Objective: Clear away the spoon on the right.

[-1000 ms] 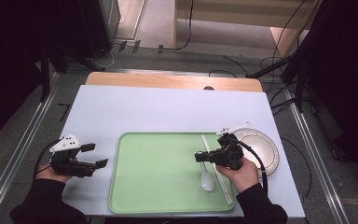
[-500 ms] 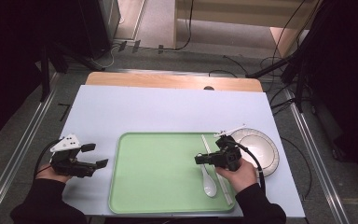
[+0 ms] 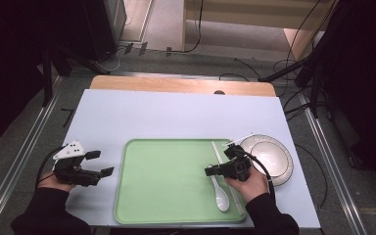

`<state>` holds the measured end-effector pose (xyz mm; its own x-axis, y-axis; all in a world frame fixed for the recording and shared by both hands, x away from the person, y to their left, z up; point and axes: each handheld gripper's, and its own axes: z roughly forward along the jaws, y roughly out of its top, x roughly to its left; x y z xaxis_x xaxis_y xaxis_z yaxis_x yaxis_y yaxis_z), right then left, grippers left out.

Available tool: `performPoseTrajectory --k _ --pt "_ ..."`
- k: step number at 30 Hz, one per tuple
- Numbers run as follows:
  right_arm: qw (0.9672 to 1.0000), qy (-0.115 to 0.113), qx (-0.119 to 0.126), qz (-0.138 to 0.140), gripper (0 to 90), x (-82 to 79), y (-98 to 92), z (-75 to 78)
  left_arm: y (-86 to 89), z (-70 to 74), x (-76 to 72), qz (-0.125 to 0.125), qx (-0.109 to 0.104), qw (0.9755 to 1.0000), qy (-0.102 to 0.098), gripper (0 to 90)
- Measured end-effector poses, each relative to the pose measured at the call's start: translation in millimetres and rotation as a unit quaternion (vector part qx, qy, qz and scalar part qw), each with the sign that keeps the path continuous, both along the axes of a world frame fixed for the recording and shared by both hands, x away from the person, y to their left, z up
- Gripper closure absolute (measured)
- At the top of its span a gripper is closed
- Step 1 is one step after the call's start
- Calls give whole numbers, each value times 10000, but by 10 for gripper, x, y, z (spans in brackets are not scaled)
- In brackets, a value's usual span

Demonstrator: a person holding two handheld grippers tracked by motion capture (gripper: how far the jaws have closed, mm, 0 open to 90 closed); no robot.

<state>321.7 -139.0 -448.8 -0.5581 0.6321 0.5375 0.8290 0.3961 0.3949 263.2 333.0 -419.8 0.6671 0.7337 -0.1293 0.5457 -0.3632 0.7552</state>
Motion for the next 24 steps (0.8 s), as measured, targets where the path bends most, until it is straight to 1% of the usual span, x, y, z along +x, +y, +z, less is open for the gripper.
performPoseTrajectory --k 1,2,3,9,11,12,14,19,24 --pt "10000 -10 -68 16 778 0 5 -10 -1 -1 0 4 -4 10000 -1 174" --pt "10000 -10 -68 16 778 0 5 -10 1 0 1 -4 6 10000 2 174" --pt "9998 -27 -184 54 771 3 14 -26 1 -1 1 -2 2 10000 1 174" --pt "9997 -67 -240 46 756 5 13 -58 -1 1 0 -9 8 10000 3 174" --pt "9995 -151 -270 65 745 0 11 -69 -2 1 0 -8 6 10000 5 174" --pt "9993 -167 -339 78 742 2 9 -72 -3 1 0 -9 8 10000 3 174" --pt "9993 -154 -345 73 743 2 13 -74 -3 -1 1 -14 14 10000 -5 174" --pt "9986 -162 -499 114 728 3 29 -94 -5 1 -1 -7 19 10000 -7 174" --pt "9984 -161 -533 135 727 8 31 -97 -8 -1 1 -12 30 10000 -3 174"
